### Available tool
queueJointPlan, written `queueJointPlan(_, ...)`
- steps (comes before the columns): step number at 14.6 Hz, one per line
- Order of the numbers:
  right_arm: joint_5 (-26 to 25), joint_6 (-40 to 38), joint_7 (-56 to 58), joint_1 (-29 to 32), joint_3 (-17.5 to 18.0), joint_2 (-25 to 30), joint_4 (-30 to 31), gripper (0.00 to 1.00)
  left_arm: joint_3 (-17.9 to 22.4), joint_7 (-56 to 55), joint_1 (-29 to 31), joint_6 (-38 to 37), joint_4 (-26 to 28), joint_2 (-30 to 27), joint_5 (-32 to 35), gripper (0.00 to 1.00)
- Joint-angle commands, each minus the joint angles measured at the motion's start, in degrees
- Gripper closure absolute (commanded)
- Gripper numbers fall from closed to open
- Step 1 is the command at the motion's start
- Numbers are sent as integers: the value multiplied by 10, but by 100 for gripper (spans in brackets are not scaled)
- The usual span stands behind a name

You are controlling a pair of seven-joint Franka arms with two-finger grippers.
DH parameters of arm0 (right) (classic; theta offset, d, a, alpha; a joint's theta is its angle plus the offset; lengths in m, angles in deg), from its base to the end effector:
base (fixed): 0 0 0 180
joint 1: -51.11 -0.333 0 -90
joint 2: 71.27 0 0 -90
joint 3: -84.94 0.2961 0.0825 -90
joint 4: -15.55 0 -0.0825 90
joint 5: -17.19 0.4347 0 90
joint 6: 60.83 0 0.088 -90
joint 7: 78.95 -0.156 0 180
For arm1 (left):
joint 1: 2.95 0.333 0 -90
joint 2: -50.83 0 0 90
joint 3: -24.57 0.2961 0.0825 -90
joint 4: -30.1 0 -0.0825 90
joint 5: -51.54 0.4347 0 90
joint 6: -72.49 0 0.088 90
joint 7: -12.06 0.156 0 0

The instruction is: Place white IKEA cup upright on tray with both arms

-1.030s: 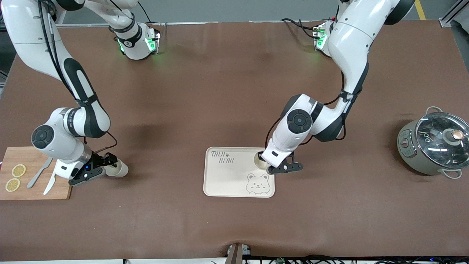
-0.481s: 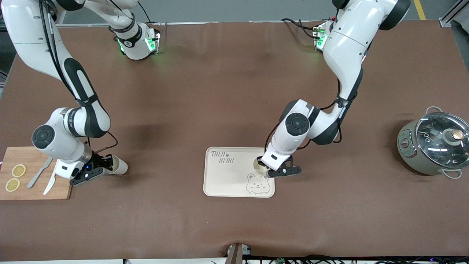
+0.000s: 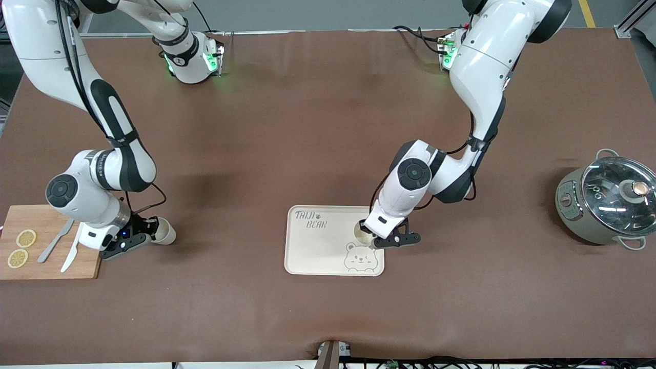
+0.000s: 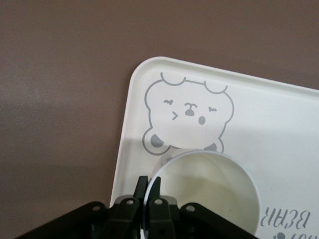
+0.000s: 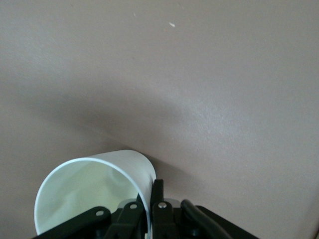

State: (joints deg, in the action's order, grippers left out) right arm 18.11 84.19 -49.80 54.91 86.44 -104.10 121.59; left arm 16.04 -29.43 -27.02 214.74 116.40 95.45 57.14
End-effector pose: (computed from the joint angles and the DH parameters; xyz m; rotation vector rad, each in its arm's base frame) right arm 0.6816 -0.0269 0.1184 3.0514 0.7000 0.1722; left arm 0.6542 -0.4015 0.1329 2.9762 0.2045 0.2187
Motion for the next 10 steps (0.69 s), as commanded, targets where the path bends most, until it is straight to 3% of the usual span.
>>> queueJointPlan(1, -7, -21, -3, -5, -3, 2, -12, 100, 9, -15, -12, 7, -14, 11, 19, 100)
queueJointPlan(4, -4, -109, -43, -6, -2, 4, -53, 100, 9, -15, -13, 7, -14, 14, 19, 100)
queueJointPlan(8, 0, -149, -146, -39, 0, 36, -60, 100, 9, -15, -15, 11, -13, 14, 21, 100)
queueJointPlan(10, 2, -195, -208, -55, 2, 37, -91, 100, 9, -14, -15, 11, -13, 14, 30, 1)
